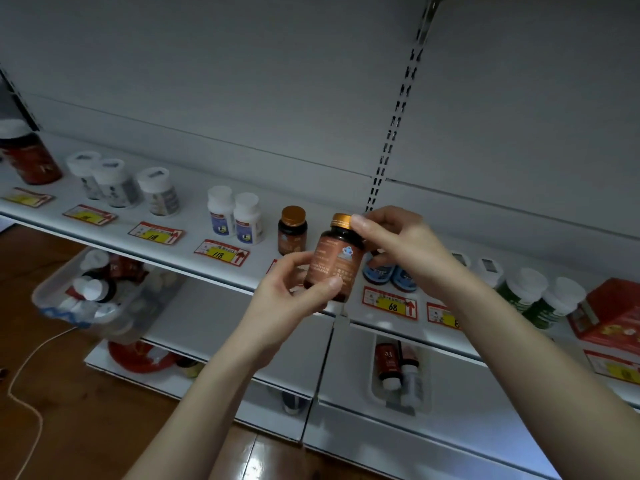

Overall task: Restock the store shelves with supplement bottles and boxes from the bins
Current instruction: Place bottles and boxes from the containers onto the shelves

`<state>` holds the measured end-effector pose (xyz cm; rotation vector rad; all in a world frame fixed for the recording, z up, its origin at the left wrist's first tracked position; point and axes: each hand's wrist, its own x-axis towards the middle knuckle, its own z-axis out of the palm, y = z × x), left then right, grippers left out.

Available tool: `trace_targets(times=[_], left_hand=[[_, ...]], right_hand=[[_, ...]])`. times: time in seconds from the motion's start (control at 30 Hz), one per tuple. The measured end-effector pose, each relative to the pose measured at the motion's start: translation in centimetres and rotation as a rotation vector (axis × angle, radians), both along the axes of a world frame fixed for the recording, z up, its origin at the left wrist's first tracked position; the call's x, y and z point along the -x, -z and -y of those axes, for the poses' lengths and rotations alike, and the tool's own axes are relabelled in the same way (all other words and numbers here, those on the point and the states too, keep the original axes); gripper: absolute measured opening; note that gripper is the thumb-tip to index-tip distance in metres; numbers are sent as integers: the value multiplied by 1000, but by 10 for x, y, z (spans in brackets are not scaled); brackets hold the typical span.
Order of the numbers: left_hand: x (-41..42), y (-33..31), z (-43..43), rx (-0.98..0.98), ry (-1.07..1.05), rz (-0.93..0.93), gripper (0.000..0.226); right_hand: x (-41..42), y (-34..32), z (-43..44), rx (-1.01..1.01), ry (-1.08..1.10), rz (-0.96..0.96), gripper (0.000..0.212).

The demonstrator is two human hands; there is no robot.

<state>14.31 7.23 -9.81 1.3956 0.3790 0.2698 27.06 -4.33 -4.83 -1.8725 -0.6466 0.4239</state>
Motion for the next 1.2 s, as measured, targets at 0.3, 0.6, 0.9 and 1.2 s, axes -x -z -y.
trace_targets(times=[0.3,0.6,0.9,1.2], left_hand=[[-1,39,-26,-507,0,-4,39],[-11,114,-60,-1301,-59,-320,68],[-13,135,-70,-1396,27,-373,75],[-13,139,-72,-1418,14,-337,77]], right_hand=[[-9,-2,-18,109,-77,120,15],[-41,45,-66,272,106,409,29],[-54,69,-92,313,101,380,30],[-54,71,-89,328,112,381,27]])
